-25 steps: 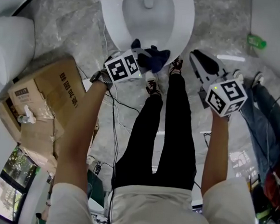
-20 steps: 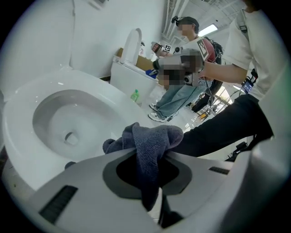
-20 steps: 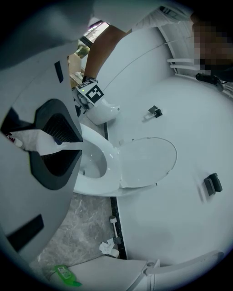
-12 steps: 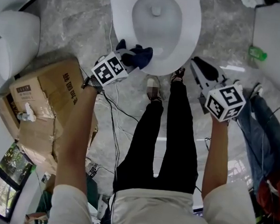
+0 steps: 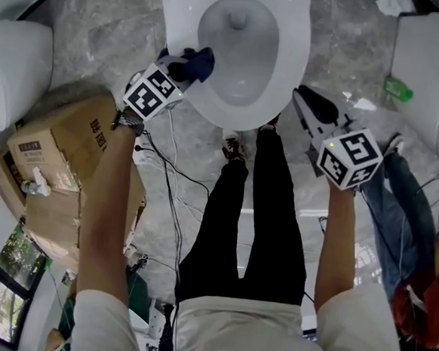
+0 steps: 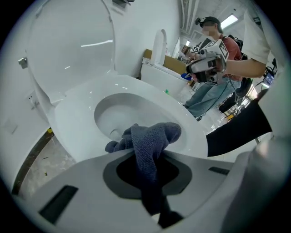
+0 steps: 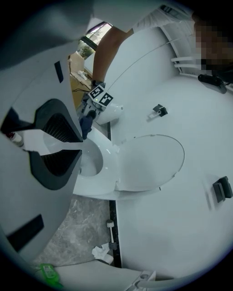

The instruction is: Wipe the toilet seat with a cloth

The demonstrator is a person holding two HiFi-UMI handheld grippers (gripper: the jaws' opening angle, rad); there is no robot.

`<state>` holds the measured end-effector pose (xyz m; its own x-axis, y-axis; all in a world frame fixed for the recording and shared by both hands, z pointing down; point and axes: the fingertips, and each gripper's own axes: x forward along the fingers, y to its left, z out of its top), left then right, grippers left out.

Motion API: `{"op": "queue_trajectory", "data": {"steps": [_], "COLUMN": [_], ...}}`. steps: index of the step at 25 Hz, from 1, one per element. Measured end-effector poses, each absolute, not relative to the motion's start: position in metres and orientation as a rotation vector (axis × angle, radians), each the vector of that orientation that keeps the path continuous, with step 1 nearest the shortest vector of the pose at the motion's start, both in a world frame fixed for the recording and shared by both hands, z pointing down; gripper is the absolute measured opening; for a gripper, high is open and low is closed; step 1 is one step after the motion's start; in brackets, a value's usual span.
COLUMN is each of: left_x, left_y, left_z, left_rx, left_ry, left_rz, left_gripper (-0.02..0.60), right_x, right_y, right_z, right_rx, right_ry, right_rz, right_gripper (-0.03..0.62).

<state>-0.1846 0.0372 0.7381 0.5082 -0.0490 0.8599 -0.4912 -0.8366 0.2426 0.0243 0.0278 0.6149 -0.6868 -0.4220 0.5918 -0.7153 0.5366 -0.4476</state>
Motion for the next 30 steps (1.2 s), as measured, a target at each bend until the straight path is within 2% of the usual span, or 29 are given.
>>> {"op": "queue_trajectory", "data": {"steps": [15, 30], "left_x": [-0.195, -0.161], "left_y": [-0.097, -0.157], "left_z": [0.743, 0.743], "left_rx": [2.382, 2.595], "left_ry": [-0.651, -0.505], "left_rz": [1.437, 1.636], "left_gripper": [0.043, 0.043], "right_x": [0.039, 0.022], "right_y": [-0.034, -0.078], "right_z": [0.63, 0.63], "right_rx": [0.902, 0.877], "right_ry": [-2.335, -2.353], "right_rz": [0.98, 0.964], "right_gripper": [0.067, 0.067]}}
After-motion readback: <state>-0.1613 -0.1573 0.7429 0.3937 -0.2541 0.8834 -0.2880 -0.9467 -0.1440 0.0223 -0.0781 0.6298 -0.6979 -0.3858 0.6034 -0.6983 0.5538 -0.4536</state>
